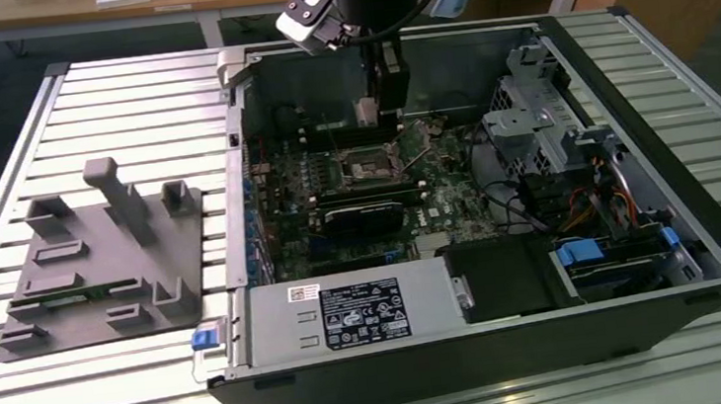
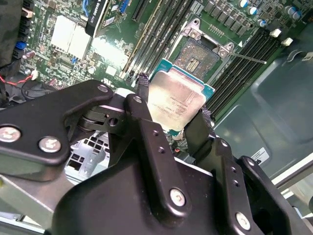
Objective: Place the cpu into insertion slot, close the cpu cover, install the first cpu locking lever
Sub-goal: 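Place the cpu into insertion slot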
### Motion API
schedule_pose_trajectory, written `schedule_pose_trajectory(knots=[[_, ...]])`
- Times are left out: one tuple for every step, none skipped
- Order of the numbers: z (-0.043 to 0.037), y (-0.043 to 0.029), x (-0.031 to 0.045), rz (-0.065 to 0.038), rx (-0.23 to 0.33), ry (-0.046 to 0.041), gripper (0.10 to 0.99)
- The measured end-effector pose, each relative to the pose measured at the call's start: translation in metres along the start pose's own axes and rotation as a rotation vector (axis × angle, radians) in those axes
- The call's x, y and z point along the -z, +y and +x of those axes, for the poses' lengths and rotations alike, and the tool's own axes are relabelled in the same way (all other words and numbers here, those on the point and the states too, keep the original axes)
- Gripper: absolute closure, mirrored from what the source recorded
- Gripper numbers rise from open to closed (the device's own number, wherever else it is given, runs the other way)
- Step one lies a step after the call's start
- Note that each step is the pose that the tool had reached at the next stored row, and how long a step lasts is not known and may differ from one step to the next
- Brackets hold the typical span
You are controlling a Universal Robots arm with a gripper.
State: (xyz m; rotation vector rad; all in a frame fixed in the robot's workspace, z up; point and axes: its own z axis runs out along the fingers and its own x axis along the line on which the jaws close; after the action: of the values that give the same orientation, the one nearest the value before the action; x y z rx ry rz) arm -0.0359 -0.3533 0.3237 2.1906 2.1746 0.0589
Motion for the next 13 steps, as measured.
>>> schedule_pose_trajectory(knots=[[0.0000, 0.0000, -0.0002, 0.000, 0.000, 0.0000, 0.545], [0.0000, 0.0000, -0.0003, 0.000, 0.000, 0.0000, 0.545], [0.0000, 0.0000, -0.0006, 0.000, 0.000, 0.0001, 0.545], [0.0000, -0.0001, -0.0009, 0.000, 0.000, 0.0001, 0.545], [0.0000, -0.0001, -0.0011, 0.000, 0.000, 0.0000, 0.545], [0.0000, -0.0001, -0.0013, 0.000, 0.000, 0.0000, 0.545], [0.0000, -0.0001, -0.0016, 0.000, 0.000, -0.0001, 0.545], [0.0000, -0.0001, -0.0018, 0.000, 0.000, 0.0000, 0.545], [0.0000, -0.0002, -0.0020, 0.000, 0.000, -0.0001, 0.545], [0.0000, -0.0002, -0.0022, 0.000, 0.000, -0.0001, 0.545], [0.0000, -0.0002, -0.0025, 0.000, 0.000, 0.0000, 0.545], [0.0000, -0.0002, -0.0028, 0.000, 0.000, 0.0000, 0.545], [0.0000, -0.0002, -0.0031, 0.000, 0.000, 0.0000, 0.545]])
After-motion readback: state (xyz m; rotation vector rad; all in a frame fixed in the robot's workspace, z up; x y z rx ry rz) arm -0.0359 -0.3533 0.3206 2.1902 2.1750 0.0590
